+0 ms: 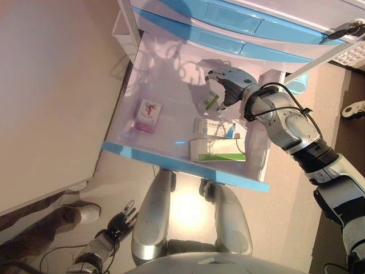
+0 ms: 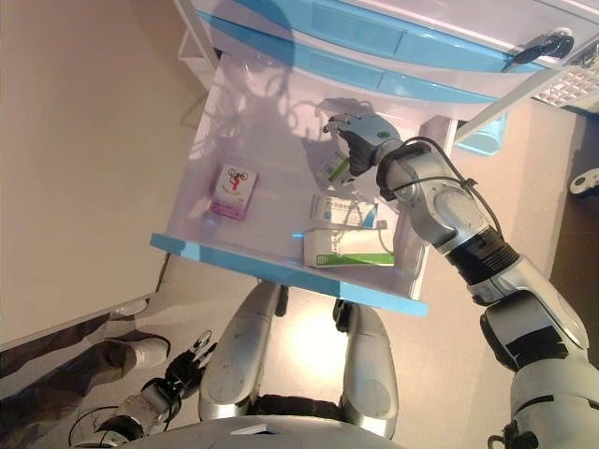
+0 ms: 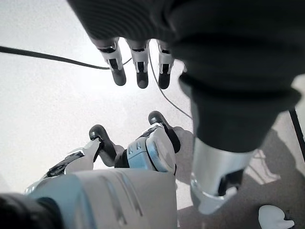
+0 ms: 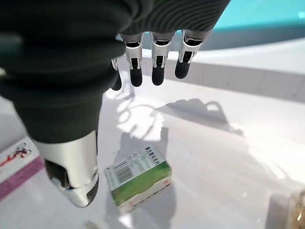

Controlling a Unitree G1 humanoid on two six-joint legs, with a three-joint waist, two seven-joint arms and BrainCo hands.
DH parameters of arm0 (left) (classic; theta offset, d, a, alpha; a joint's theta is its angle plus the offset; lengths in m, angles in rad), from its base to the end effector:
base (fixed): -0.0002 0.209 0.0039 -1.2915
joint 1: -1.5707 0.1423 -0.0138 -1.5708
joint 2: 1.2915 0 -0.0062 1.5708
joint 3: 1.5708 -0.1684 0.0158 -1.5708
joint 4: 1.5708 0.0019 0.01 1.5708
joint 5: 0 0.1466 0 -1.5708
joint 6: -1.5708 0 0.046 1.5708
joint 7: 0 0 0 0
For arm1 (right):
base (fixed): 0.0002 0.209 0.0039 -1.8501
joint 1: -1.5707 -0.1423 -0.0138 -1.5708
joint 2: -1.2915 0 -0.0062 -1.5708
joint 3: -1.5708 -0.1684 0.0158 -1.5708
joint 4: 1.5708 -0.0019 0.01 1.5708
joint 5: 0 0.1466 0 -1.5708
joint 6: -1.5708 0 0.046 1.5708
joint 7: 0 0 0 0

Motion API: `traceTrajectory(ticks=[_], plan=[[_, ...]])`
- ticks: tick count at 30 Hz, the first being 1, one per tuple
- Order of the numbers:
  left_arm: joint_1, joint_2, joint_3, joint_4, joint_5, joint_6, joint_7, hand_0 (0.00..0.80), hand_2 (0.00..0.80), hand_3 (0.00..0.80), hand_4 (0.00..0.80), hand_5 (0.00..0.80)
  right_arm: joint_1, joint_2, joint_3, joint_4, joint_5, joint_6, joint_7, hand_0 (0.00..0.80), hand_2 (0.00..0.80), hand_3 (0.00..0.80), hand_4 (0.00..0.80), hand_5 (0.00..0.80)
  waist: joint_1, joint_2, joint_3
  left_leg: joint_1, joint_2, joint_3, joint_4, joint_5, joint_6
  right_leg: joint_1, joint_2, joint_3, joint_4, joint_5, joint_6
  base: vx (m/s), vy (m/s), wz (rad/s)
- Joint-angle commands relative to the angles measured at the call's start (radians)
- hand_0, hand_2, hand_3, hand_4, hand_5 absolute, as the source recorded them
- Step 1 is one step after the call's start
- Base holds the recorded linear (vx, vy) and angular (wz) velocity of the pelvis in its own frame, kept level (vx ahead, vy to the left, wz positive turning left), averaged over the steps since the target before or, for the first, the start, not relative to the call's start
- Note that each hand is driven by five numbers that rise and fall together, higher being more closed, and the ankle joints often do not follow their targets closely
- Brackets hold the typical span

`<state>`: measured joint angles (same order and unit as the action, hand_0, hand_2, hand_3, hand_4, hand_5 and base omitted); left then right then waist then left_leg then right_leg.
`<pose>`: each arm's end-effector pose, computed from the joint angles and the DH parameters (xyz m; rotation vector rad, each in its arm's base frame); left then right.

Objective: Open the drawer and pick up the medicine

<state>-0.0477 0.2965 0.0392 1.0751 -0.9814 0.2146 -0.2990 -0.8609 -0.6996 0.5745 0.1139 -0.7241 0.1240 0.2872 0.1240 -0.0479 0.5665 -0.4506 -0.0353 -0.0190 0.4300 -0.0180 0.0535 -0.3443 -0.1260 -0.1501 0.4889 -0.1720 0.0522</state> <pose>0.1144 0.2433 -0.0885 -0.8565 0.8886 0.3312 0.3013 -0.1354 0.2224 -1.6742 -0.3873 0.3054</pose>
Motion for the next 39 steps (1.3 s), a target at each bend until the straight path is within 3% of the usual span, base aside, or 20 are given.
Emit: traceTrajectory(ticks=[1,6,9,13,27,33,39], plan=[[0.045,0.012,-0.008,0.016,0.013,0.004,0.009,0.000,0.000,0.000,0.000,0.000,-0.046,-0.027,0.046,-0.046,-0.140,-0.076,-0.061,0.000,0.000,0.000,0.000,0.000,0.027,0.021,-0.047,0.108,-0.007,0.043,-0.114,-0.118,0.042,-0.076,0.030,0.010,0.121,0.049,0.020,0.000,0.000,0.00],[0.050,0.015,-0.008,0.016,0.019,0.002,0.007,0.000,0.000,0.000,0.000,0.000,-0.087,-0.061,0.126,-0.039,-0.337,-0.153,-0.174,0.000,0.000,0.000,0.000,0.000,0.041,0.021,-0.047,0.092,-0.012,0.035,-0.108,-0.118,0.045,-0.087,0.030,0.002,0.123,0.045,0.018,0.002,-0.002,0.02],[0.050,0.023,-0.006,0.025,0.024,0.000,-0.004,0.000,0.000,0.000,0.000,0.000,-0.129,-0.076,0.182,-0.017,-0.491,-0.250,-0.284,0.000,0.000,0.000,0.000,0.000,0.055,0.018,-0.047,0.086,-0.014,0.029,-0.099,-0.126,0.045,-0.087,0.026,-0.005,0.131,0.029,0.019,0.002,-0.015,0.02],[0.047,0.028,-0.007,0.034,0.041,-0.005,-0.022,0.000,0.000,0.000,0.000,0.000,-0.157,-0.089,0.255,-0.022,-0.552,-0.306,-0.297,0.000,0.000,0.000,0.000,0.000,0.070,0.019,-0.047,0.076,-0.018,0.022,-0.100,-0.118,0.046,-0.092,0.024,-0.018,0.126,0.033,0.017,0.000,-0.025,0.06],[0.050,0.035,-0.015,0.021,0.046,0.009,-0.039,0.000,0.000,0.000,0.000,0.000,-0.165,-0.093,0.364,0.072,-0.502,-0.210,-0.297,0.000,0.000,0.000,0.000,0.000,0.082,0.036,-0.047,0.070,-0.028,0.015,-0.100,-0.115,0.045,-0.094,0.019,-0.026,0.122,0.021,0.009,0.000,0.002,0.02],[0.060,0.028,-0.010,0.011,0.049,0.011,-0.033,0.000,0.000,0.000,0.000,0.000,-0.151,-0.100,0.357,0.128,-0.440,-0.159,-0.328,0.000,0.000,0.000,0.000,0.000,0.078,0.043,-0.047,0.074,-0.026,0.021,-0.102,-0.115,0.044,-0.097,0.014,-0.025,0.130,0.022,0.009,0.000,0.000,0.00],[0.065,0.031,-0.006,-0.003,0.043,0.021,-0.030,0.000,0.000,0.000,0.000,0.000,-0.135,-0.129,0.336,0.116,-0.412,-0.163,-0.353,0.000,0.000,0.000,0.000,0.000,0.066,0.045,-0.047,0.086,-0.022,0.031,-0.114,-0.112,0.044,-0.095,0.016,-0.020,0.128,0.031,0.016,0.000,0.000,0.00]])
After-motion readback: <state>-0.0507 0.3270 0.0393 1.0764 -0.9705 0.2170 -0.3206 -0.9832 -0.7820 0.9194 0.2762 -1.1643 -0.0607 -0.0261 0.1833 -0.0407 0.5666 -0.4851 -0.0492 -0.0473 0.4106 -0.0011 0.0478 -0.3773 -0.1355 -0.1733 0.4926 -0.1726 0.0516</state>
